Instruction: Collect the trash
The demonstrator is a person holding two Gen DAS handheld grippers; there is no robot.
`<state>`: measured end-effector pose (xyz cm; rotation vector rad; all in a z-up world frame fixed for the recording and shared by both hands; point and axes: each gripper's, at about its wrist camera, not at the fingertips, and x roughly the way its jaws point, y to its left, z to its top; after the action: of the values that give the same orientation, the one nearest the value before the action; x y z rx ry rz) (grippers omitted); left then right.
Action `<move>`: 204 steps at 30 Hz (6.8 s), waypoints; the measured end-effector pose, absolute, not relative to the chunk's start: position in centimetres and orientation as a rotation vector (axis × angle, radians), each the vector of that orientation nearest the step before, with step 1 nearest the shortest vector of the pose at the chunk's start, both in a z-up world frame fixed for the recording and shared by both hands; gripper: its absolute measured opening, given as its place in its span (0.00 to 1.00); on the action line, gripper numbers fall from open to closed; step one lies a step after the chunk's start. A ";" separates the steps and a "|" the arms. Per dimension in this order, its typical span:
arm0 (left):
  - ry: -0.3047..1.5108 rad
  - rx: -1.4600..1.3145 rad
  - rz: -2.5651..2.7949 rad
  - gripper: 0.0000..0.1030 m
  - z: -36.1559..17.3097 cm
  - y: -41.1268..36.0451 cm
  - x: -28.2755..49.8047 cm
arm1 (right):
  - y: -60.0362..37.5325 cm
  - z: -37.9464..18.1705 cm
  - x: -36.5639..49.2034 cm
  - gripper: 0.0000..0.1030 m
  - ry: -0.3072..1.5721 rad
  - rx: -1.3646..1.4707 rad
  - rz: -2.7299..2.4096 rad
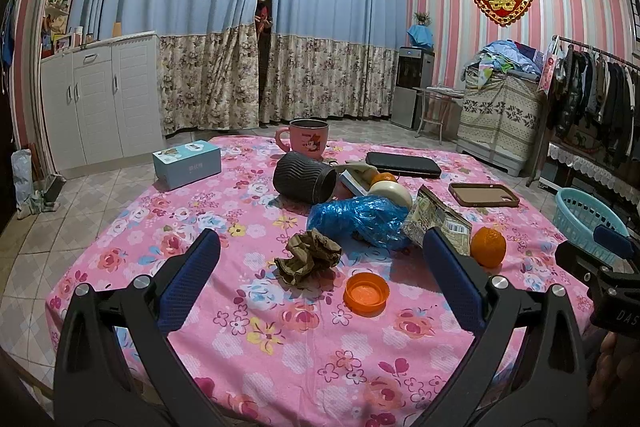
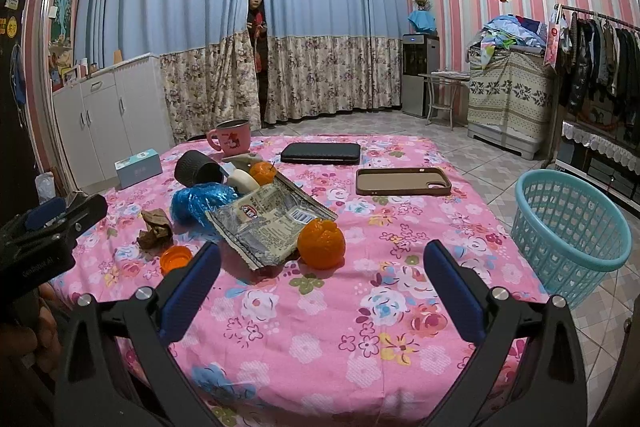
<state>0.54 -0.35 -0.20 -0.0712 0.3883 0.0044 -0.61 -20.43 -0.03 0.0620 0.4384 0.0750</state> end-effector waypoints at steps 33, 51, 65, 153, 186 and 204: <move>0.390 -0.068 0.006 0.95 -0.2 -0.4 0.5 | -20.9 -0.5 -0.7 0.96 0.451 0.055 0.074; 0.552 -0.064 0.037 0.95 -1.9 1.1 5.3 | -20.9 -2.5 5.1 0.95 0.637 0.021 0.055; 0.735 -0.068 0.019 0.95 -5.0 1.7 10.2 | -19.5 -5.4 12.8 0.44 0.810 0.067 0.105; 0.610 0.118 -0.723 0.73 0.8 -39.9 18.5 | -55.2 1.5 4.9 0.68 0.448 0.339 -0.460; 0.602 0.046 0.044 0.94 2.6 6.3 21.7 | -14.0 5.9 18.7 0.83 0.485 -0.002 0.362; 0.681 0.013 0.108 0.94 0.1 7.2 22.9 | -11.2 -1.4 21.7 0.34 0.702 -0.086 0.498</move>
<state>22.88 7.16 0.11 0.0128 0.6811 0.1080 21.72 -11.22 -1.36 -0.0863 0.7021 0.4979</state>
